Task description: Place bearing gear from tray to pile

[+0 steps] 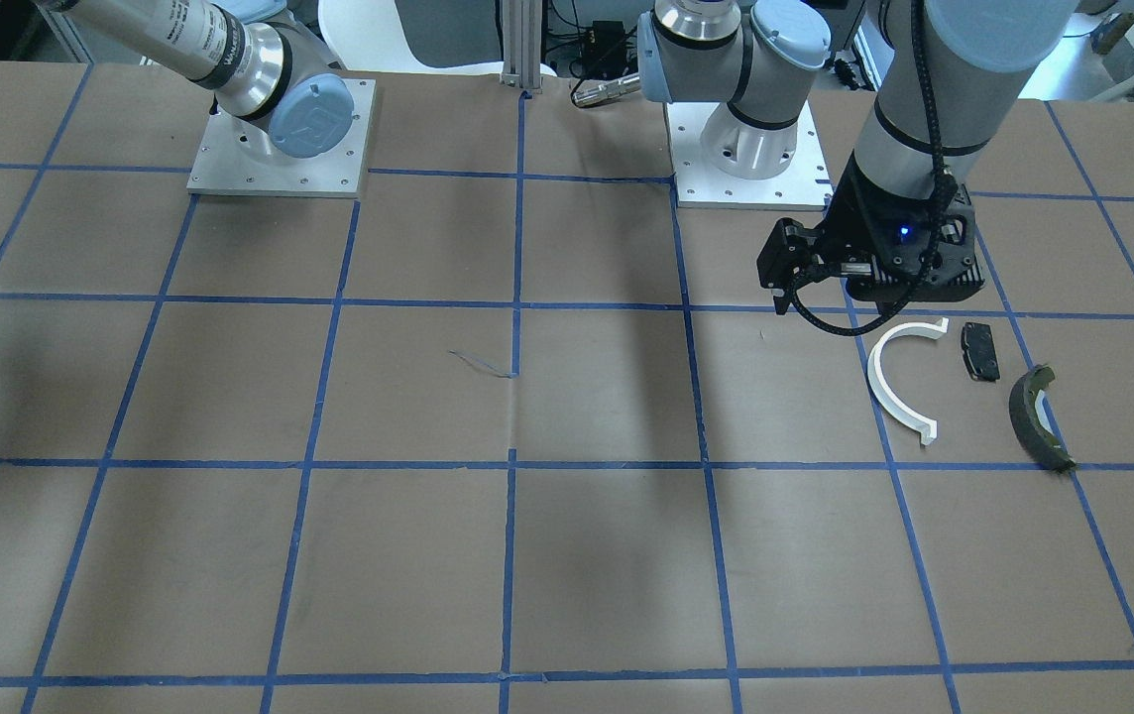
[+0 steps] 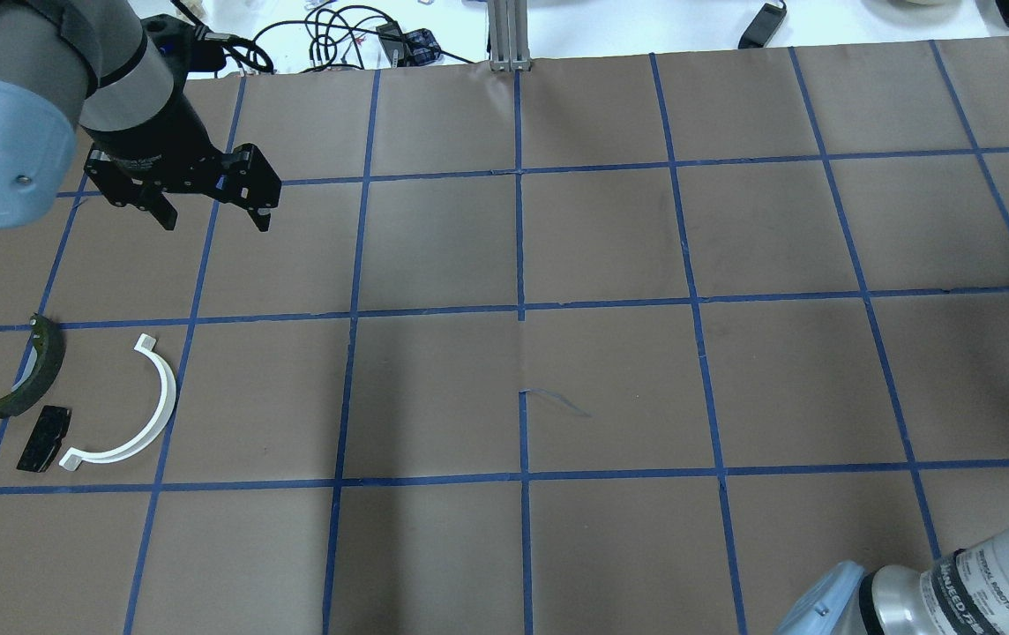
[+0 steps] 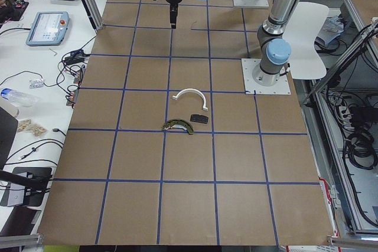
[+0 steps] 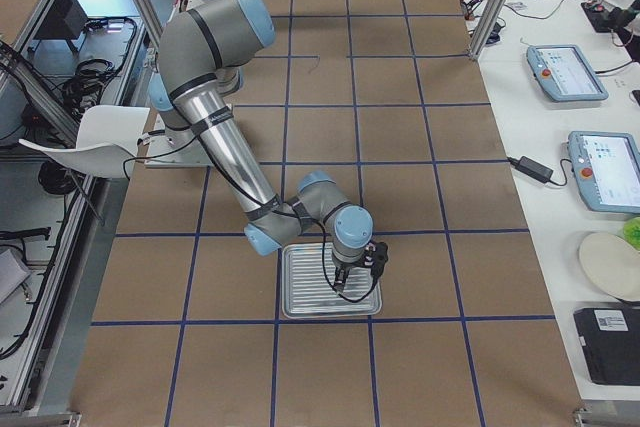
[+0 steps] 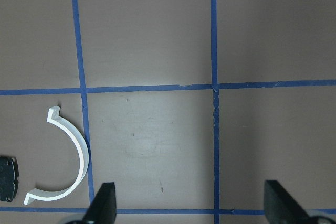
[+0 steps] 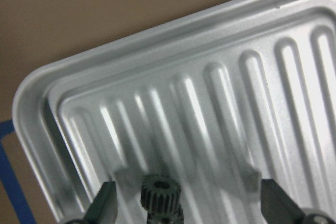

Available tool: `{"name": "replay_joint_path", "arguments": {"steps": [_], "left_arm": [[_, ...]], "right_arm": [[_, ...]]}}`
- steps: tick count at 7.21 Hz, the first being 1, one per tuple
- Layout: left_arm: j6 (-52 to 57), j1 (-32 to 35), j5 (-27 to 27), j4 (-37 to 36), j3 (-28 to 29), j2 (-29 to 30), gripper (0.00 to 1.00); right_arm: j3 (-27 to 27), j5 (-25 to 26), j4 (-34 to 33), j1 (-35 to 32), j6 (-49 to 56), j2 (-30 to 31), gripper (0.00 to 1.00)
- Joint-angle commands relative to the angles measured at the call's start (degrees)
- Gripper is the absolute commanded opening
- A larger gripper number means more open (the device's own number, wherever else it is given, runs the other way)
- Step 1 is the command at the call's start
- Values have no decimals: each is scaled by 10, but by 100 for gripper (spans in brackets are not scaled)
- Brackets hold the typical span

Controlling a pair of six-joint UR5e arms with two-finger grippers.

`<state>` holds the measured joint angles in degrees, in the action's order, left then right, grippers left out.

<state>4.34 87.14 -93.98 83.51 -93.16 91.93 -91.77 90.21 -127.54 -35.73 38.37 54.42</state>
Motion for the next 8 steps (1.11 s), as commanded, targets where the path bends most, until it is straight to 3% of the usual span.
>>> {"name": "replay_joint_path", "arguments": {"steps": [1, 5, 8], "left_arm": [[0, 0, 4, -3, 0, -2, 100], [0, 0, 5, -3, 0, -3, 100], [0, 0, 2, -2, -1, -4, 100]], "right_arm": [[-4, 0, -5, 0, -3, 3, 84], [-3, -6, -5, -2, -4, 4, 78], [-3, -7, -4, -2, -6, 4, 56]]}}
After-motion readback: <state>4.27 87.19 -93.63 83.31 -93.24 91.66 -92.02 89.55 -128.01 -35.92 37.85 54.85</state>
